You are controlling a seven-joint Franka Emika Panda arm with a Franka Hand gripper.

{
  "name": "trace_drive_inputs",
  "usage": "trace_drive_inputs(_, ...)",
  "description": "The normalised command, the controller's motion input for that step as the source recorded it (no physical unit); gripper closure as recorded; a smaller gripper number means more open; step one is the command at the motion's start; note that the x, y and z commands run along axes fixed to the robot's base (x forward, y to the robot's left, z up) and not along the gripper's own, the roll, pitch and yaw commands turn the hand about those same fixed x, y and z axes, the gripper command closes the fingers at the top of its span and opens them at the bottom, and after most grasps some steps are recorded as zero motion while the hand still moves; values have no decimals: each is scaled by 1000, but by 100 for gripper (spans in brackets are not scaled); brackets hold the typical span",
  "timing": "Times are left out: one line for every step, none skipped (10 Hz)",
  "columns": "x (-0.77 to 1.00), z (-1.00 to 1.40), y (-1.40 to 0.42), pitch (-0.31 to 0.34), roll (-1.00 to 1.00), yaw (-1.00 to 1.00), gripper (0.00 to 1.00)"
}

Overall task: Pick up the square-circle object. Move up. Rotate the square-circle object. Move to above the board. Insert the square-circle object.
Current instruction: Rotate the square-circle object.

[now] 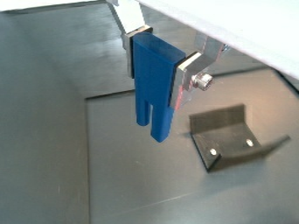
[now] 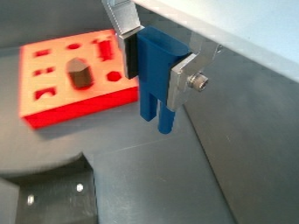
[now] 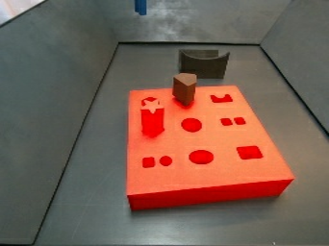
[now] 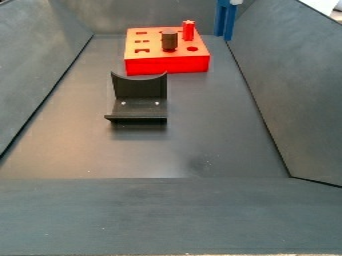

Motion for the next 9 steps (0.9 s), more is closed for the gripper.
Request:
trace_drive_inputs(40, -11, 26, 3, -3, -1000, 100)
trace_drive_inputs(38, -13, 25, 4, -3, -1000, 100)
trace_drive_inputs(37, -14, 24, 4, -4, -1000, 100)
trace_drive_inputs(36, -15, 24, 5, -4, -1000, 100)
trace_drive_inputs(35, -15, 24, 5, -4, -1000, 100)
trace_drive_inputs(34, -15, 24, 6, -5, -1000, 100)
trace_drive_inputs(34, -16, 24, 6, -5, -1000, 100)
trace_drive_inputs(34, -16, 24, 7, -5, -1000, 100)
trace_drive_inputs(34, -16, 23, 7, -6, -1000, 100)
